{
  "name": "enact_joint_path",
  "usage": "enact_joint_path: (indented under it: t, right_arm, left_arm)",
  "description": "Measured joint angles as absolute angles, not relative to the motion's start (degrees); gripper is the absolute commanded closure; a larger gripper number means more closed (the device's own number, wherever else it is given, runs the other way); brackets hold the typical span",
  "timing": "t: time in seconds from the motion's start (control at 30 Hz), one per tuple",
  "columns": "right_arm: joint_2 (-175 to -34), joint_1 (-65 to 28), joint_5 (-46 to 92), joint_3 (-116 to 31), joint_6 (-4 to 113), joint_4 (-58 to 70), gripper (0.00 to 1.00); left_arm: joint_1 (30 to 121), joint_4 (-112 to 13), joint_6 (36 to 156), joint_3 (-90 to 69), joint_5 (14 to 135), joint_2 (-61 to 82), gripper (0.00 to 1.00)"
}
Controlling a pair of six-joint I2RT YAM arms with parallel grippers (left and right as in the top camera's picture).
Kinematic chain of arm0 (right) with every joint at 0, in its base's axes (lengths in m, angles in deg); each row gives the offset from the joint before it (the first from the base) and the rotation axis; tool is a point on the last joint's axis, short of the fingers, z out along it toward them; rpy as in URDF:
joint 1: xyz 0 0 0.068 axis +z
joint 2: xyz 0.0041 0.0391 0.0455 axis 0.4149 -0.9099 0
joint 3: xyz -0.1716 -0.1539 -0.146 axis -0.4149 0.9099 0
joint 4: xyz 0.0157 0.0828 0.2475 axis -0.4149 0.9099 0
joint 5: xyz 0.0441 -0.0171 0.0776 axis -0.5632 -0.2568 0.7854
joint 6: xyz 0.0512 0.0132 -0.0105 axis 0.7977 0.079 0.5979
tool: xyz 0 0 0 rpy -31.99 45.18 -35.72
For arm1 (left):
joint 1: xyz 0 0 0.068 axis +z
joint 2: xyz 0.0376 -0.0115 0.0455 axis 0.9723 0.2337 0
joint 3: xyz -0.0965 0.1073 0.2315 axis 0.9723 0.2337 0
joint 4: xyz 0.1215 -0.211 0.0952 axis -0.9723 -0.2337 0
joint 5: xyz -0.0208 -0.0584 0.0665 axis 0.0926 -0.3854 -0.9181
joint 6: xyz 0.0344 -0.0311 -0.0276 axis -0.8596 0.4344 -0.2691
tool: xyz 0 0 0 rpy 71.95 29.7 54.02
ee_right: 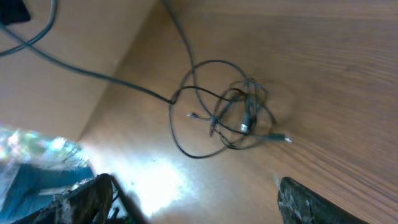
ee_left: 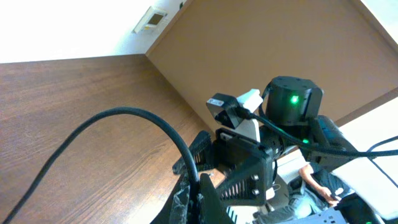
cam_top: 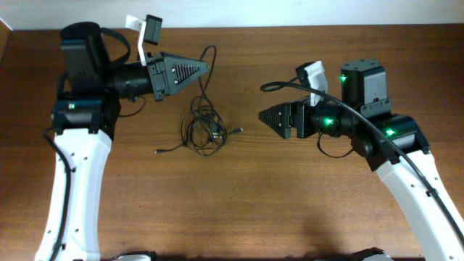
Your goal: Untangle cables
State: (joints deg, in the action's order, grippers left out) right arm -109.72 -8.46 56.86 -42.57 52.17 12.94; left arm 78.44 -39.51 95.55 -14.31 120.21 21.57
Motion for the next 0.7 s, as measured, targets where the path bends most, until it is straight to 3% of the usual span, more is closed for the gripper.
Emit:
enact_joint_path:
  t: [0.2,0.5,0.53,0.57,0.6,0.63,0.7]
  right_arm:
    - [-109.72,-8.00,67.42,-42.57,44.17,10.09,0.16]
    - [-112.93,5.79,63.70,-42.61,40.57,-4.64,0.17]
    - [-114.26,6.82,63.20,-42.61,40.57,-5.80,0.22]
    - [-115.31,7.54,62.87,-42.59,40.59,-7.22,0.36]
    - [-116.87,8.41,62.63,-42.61,40.17,-9.05,0.67]
    - [-117.85,8.90,62.41,-42.61,40.48,-9.58,0.81]
    - [-118.46,8.96,62.24,-42.61,40.52,-9.64,0.94]
  left_arm:
    - [78.44,-39.46,110.06,-14.31,116.45,20.46,1.00]
    - [78.20,-40.05,130.78,-14.31,118.05,20.46,1.00]
    - [77.87,-40.16,131.35,-14.31,118.42,20.46,1.00]
    - [77.59,-40.14,131.57,-14.31,118.57,20.46,1.00]
    - [77.24,-40.16,131.79,-14.31,118.84,20.46,1.00]
    - [76.93,-40.27,132.00,-14.31,118.92,20.46,1.00]
    - [76.89,-40.23,132.18,-14.31,119.10,20.46,1.00]
